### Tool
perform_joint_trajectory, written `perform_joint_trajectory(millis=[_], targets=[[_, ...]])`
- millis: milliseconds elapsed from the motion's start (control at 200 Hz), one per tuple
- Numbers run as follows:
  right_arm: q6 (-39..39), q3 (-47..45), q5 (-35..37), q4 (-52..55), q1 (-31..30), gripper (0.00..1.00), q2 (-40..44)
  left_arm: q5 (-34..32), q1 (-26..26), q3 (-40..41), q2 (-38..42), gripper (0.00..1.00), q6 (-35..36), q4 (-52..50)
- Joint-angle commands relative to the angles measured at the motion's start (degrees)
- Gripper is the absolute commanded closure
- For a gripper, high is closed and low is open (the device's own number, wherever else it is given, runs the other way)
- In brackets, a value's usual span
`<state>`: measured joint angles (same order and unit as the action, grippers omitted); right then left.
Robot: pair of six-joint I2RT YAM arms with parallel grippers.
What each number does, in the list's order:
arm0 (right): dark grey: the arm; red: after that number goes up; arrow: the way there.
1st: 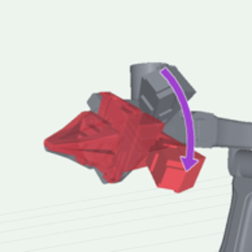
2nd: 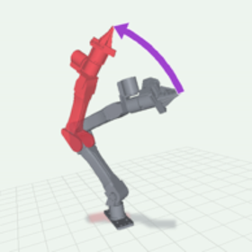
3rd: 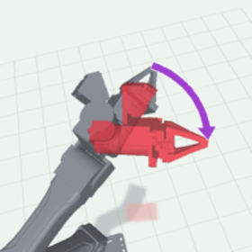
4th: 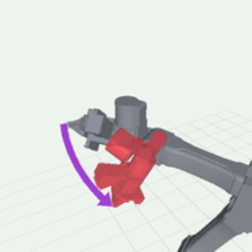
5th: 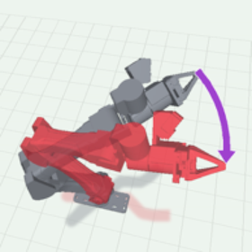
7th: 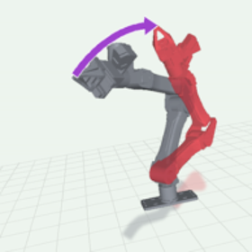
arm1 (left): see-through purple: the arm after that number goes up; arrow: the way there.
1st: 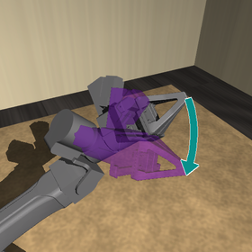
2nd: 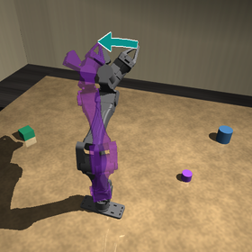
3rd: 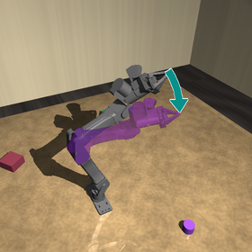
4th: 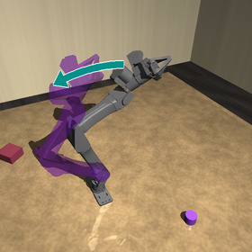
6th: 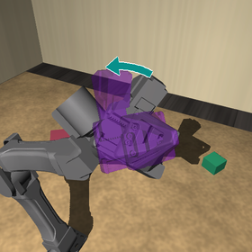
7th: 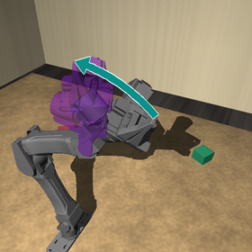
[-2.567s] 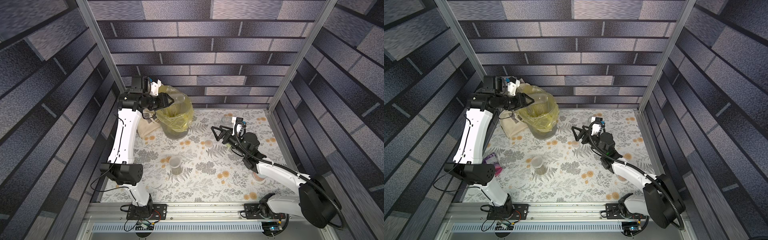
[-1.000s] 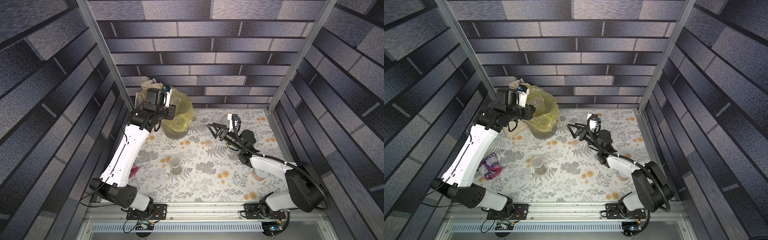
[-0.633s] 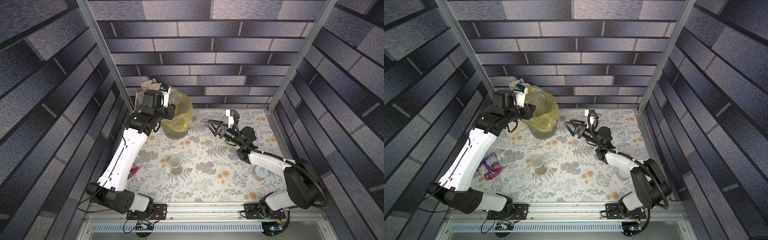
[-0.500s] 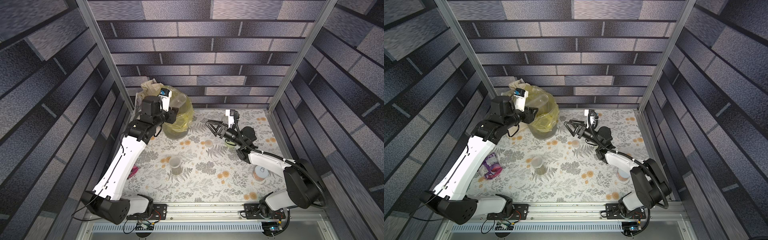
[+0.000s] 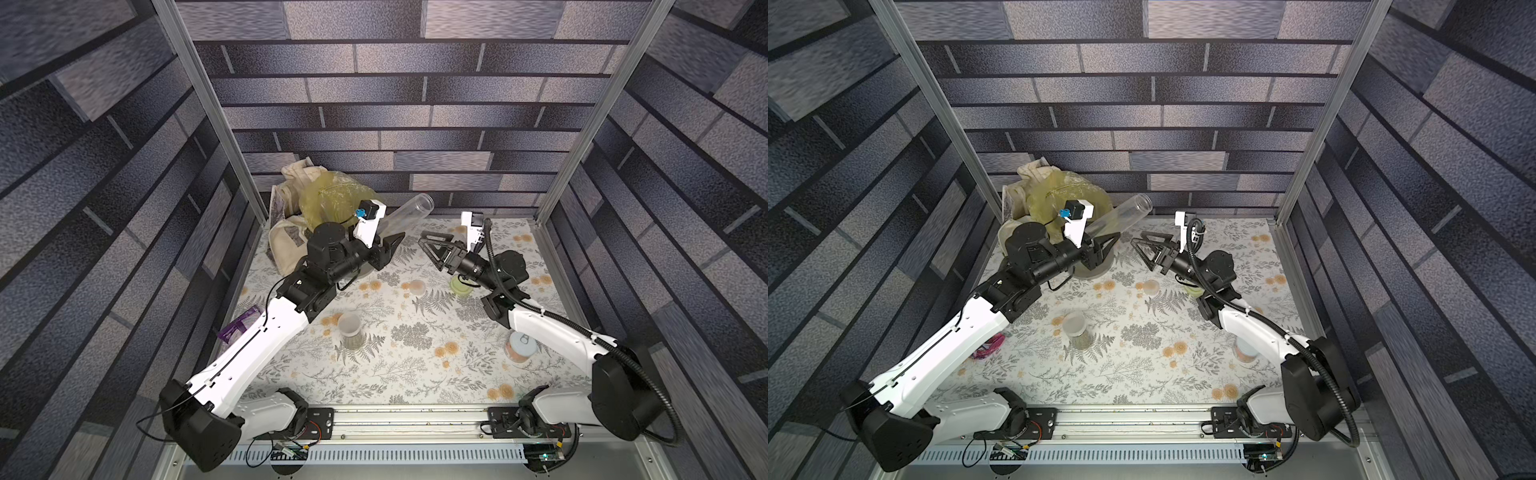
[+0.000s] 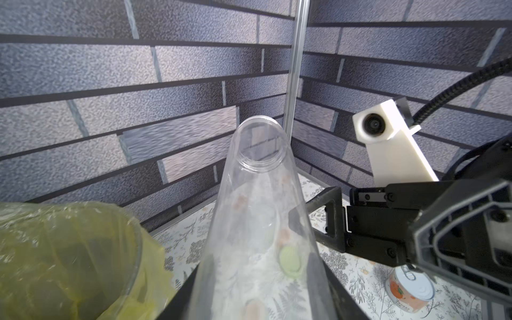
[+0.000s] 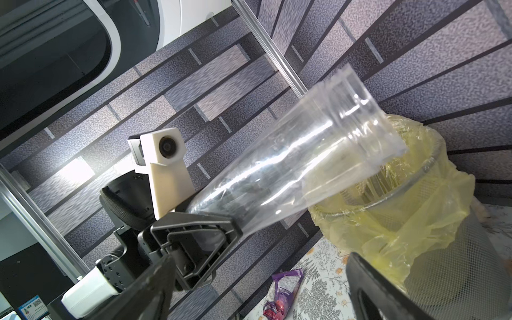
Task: Empty moldy mung beans from jars
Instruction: Place the jar at the center of the board.
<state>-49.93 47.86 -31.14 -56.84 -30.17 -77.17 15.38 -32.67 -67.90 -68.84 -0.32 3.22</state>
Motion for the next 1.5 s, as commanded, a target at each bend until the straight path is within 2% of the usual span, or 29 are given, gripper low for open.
perform_joint_trajectory(millis=[0,90,235,406,526,917,977,1037,1187,1267,1493], targets=[[-0.2,1.7,1.4,-1.6,0.3,0.04,1.1,5.0,-0.5,2.3,0.7,0.46,-2.1,10.4],[-0.6,2.6,2.0,-0.7,0.3,0.04,0.9,7.8,-0.8,4.6,0.8,0.45,-4.0,15.1],[-0.4,3.6,3.4,-0.7,0.2,0.04,0.7,9.5,-1.6,7.2,1.0,0.45,-3.6,16.4],[0.2,4.0,6.3,-1.4,0.3,0.06,0.2,9.1,-2.1,10.4,2.0,0.45,-4.9,20.1],[-1.2,5.0,6.6,-3.9,0.2,0.13,-1.8,8.3,-2.6,11.3,1.8,0.44,-5.1,22.4],[-2.1,8.4,7.6,-4.7,0.1,0.17,-6.1,9.4,-3.6,11.8,-1.5,0.43,-7.0,27.4],[-2.1,8.9,7.5,-4.3,0.1,0.2,-6.6,9.4,-3.6,11.6,-2.0,0.42,-6.9,27.6],[-2.2,9.2,7.5,-4.0,0.1,0.3,-6.8,8.9,-3.6,11.2,-2.1,0.41,-6.2,26.9],[-2.0,9.2,7.8,-3.1,0.1,0.42,-6.8,6.9,-3.1,11.2,-2.2,0.37,-5.8,26.4],[-2.2,8.8,8.2,-3.1,0.1,0.44,-6.7,6.3,-2.9,11.3,-2.6,0.36,-6.4,26.7],[-2.8,8.7,8.6,-2.9,0.1,0.48,-6.6,5.8,-2.8,11.5,-4.0,0.18,-7.7,27.7]])
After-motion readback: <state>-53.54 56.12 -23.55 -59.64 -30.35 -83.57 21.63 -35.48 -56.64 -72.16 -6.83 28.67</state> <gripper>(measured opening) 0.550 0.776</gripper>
